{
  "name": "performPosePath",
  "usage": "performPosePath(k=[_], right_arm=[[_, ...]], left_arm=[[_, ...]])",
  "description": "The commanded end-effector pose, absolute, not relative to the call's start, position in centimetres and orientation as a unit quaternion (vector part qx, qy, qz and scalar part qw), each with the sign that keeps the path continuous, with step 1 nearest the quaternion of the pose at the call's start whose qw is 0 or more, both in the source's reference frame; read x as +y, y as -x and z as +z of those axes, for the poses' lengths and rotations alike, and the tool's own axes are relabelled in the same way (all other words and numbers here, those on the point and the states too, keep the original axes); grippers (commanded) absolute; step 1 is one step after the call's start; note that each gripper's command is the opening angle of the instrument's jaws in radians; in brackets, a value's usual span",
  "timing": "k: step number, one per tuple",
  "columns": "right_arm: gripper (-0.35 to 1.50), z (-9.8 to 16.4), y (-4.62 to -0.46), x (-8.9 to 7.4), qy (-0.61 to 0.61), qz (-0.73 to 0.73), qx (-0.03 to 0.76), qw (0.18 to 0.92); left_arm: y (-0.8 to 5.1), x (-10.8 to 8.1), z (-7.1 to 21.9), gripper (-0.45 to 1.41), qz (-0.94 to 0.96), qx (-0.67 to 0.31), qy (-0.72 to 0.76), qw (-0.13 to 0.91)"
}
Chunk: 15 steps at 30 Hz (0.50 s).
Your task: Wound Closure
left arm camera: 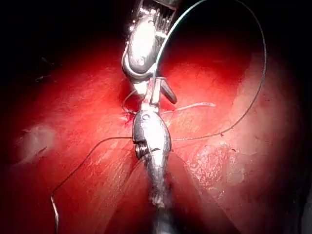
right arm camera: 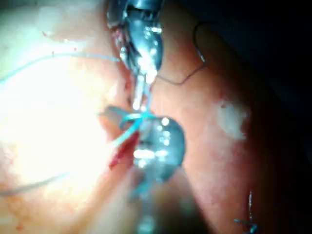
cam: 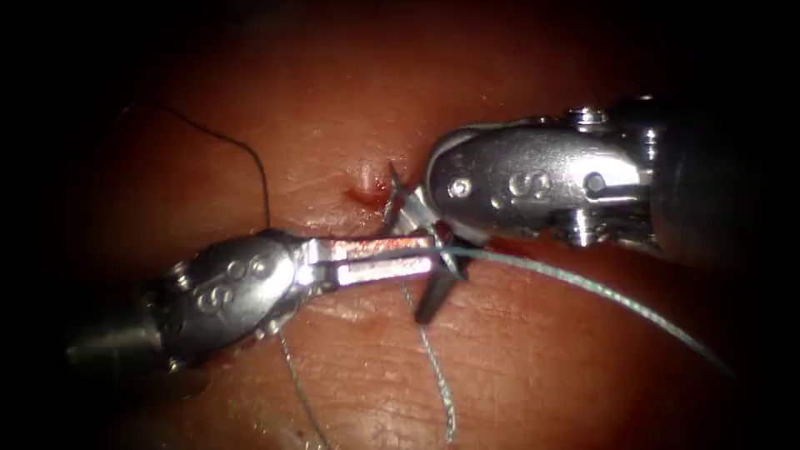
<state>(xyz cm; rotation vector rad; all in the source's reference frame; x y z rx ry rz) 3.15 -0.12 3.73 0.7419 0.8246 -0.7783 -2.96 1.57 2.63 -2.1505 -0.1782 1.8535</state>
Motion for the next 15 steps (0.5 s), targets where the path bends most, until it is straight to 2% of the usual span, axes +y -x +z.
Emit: performPosePath(k=[1,2,9,15], right_arm=[[0.89,3.77,-3.21,-0.18,-0.345,-0.366,0.38,0.776],[0.94,3.77,-3.2,-0.2,-0.346,-0.368,0.379,0.775],[0.94,3.75,-3.16,-0.39,-0.361,-0.384,0.374,0.763],[0.86,3.77,-3.05,-0.49,-0.372,-0.397,0.369,0.753]], left_arm=[[3.0,1.59,2.68,-0.45,0.644,-0.062,0.748,0.148],[2.99,1.59,2.68,-0.45,0.644,-0.063,0.748,0.148],[2.9,1.66,2.71,-0.45,0.643,-0.066,0.749,0.147],[2.77,1.79,2.77,-0.45,0.644,-0.063,0.747,0.154]])
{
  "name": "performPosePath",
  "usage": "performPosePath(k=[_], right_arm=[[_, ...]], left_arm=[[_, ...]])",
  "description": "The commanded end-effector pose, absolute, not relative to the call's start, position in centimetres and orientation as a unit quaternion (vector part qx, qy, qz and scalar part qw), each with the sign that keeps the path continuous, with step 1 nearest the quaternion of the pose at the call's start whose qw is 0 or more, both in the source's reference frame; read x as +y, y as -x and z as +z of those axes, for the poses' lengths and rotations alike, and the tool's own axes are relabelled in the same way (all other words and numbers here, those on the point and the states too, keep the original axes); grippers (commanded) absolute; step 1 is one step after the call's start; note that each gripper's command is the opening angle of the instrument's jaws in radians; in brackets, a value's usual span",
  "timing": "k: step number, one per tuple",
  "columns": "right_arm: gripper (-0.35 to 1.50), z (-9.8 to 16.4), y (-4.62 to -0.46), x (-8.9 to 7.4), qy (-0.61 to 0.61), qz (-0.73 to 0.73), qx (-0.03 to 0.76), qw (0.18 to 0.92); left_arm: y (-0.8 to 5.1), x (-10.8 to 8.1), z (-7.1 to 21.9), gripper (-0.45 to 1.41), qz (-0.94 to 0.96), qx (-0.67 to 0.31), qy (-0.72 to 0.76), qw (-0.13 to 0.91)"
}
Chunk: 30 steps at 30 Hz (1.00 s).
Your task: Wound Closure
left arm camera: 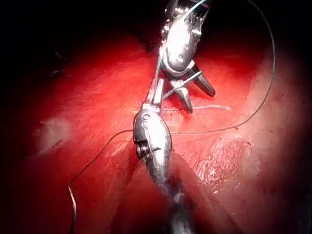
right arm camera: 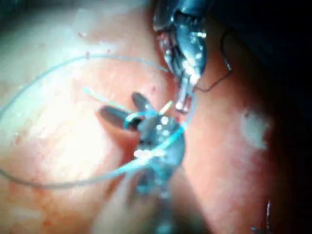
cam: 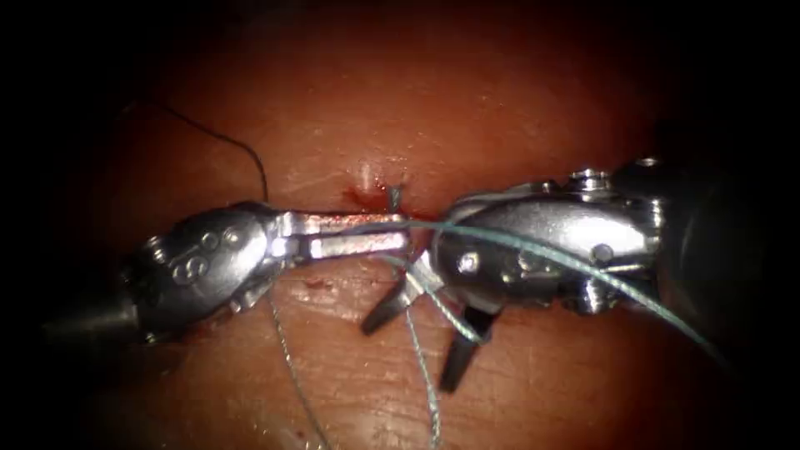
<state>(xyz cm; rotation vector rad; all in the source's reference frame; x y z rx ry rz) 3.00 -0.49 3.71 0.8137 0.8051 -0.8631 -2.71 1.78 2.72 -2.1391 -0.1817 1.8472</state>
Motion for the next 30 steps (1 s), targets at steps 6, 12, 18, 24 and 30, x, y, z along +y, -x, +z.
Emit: performPosePath(k=[6,12,18,24,30], right_arm=[[0.86,3.83,-3.06,-0.6,-0.377,-0.401,0.364,0.751],[0.86,3.97,-3.17,-0.78,-0.374,-0.405,0.357,0.754],[0.84,4.07,-3.25,-0.9,-0.362,-0.405,0.356,0.761],[-0.32,4.13,-3.26,-1.0,-0.375,-0.416,0.344,0.753],[-0.35,4.17,-3.26,-1.0,-0.387,-0.424,0.319,0.754]], left_arm=[[2.76,1.79,2.87,-0.45,0.65,-0.063,0.742,0.149],[2.77,1.77,2.85,-0.45,0.65,-0.063,0.742,0.15],[2.75,1.76,2.82,-0.45,0.65,-0.063,0.742,0.15],[2.71,1.75,2.8,-0.45,0.65,-0.063,0.742,0.153],[2.67,1.75,2.76,-0.45,0.65,-0.063,0.741,0.155]])
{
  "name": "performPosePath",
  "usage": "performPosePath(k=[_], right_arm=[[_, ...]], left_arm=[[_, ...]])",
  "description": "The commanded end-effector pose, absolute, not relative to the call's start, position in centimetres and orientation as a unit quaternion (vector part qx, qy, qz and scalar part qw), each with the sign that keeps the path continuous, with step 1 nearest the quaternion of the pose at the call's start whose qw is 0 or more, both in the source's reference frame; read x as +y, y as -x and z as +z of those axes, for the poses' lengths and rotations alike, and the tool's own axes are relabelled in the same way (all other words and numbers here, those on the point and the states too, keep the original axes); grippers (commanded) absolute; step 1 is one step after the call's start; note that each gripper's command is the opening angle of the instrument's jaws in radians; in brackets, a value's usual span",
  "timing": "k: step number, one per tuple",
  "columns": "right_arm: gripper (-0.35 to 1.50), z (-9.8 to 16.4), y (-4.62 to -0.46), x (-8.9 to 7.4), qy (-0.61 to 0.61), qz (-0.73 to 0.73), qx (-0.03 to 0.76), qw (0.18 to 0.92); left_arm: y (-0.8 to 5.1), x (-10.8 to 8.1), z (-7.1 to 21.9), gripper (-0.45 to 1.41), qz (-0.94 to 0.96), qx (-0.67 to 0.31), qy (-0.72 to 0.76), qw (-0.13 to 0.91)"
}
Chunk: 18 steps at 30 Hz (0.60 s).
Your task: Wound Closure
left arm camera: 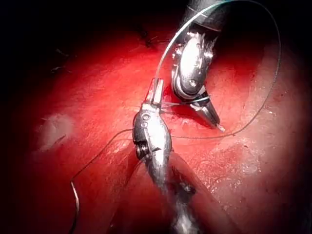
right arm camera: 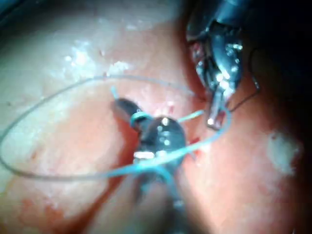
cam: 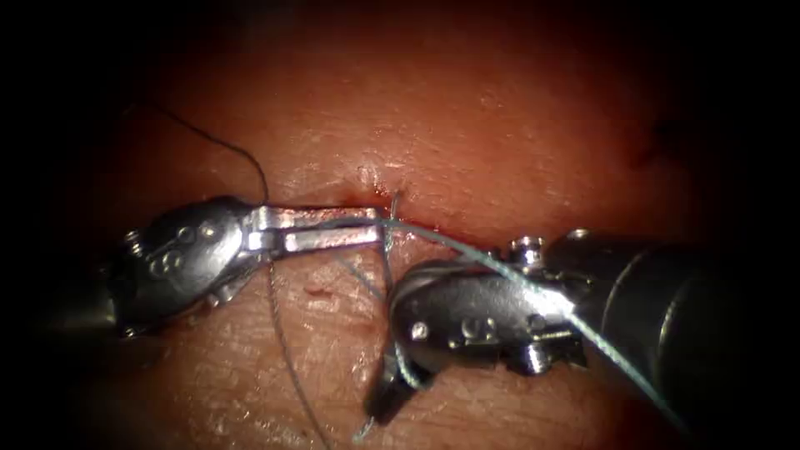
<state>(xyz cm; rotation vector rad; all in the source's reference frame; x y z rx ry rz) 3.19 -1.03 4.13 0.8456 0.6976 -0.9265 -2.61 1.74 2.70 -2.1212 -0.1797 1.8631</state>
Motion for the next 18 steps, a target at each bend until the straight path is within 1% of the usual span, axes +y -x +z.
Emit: performPosePath(k=[1,10,18], right_arm=[[-0.35,4.17,-3.26,-0.99,-0.389,-0.423,0.315,0.755],[-0.35,4.15,-3.27,-0.87,-0.367,-0.401,0.321,0.775],[-0.35,4.04,-3.27,-0.75,-0.347,-0.333,0.36,0.8]], left_arm=[[2.67,1.75,2.76,-0.45,0.65,-0.063,0.741,0.155],[2.63,1.73,2.75,-0.45,0.65,-0.063,0.741,0.156],[2.57,1.72,2.74,-0.45,0.65,-0.062,0.74,0.157]])
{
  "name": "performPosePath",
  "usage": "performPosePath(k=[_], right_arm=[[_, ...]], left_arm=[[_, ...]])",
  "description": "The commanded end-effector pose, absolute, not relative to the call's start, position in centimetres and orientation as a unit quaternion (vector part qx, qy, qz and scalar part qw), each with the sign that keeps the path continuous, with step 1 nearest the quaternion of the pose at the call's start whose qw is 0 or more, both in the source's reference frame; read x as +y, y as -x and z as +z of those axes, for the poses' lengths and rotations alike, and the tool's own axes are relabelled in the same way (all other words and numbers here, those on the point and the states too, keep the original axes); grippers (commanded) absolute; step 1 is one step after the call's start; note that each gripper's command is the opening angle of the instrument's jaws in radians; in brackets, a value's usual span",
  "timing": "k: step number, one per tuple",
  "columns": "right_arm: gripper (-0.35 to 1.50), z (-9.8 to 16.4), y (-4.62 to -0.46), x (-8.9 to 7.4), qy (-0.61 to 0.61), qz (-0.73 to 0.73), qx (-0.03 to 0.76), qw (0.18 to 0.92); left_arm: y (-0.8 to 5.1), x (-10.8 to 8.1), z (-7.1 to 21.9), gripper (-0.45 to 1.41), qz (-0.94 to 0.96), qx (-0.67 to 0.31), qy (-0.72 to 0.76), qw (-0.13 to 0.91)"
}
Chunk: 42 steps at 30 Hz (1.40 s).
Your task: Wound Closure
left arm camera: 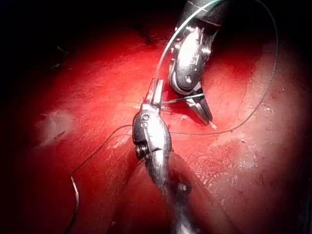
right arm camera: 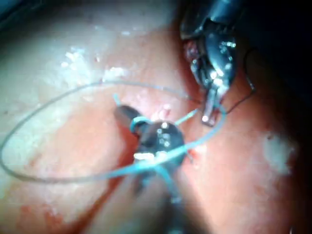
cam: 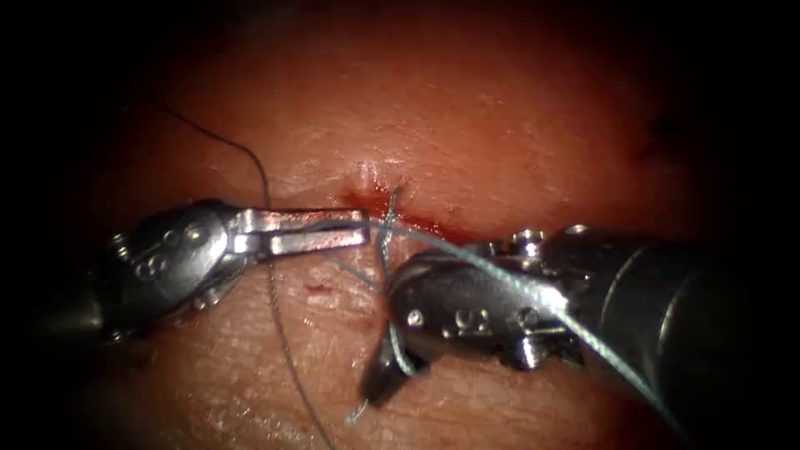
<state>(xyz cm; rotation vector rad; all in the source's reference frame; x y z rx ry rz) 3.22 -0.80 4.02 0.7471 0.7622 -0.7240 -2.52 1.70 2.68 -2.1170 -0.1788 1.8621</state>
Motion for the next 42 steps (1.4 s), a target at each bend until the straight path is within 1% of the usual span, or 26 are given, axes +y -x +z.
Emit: performPosePath(k=[1,6,12,15,31,42], right_arm=[[-0.35,4.0,-3.26,-0.7,-0.344,-0.323,0.368,0.801],[-0.35,3.8,-3.14,-0.4,-0.305,-0.245,0.43,0.814],[-0.35,3.9,-2.99,0.1,-0.285,-0.157,0.458,0.828],[-0.35,3.9,-2.99,0.2,-0.281,-0.138,0.467,0.827],[-0.35,4.3,-2.99,0.7,-0.247,-0.079,0.464,0.847],[-0.35,4.4,-2.98,1.0,-0.169,-0.033,0.459,0.872]], left_arm=[[2.56,1.7,2.7,-0.45,0.65,-0.062,0.741,0.157],[2.5,1.6,2.7,-0.45,0.651,-0.06,0.74,0.157],[2.52,1.3,2.5,-0.45,0.658,-0.056,0.734,0.159],[2.57,1.1,2.4,-0.45,0.66,-0.056,0.733,0.155],[2.78,0.1,1.9,-0.45,0.659,-0.083,0.729,0.165],[2.75,-0.2,1.7,-0.45,0.658,-0.089,0.73,0.163]])
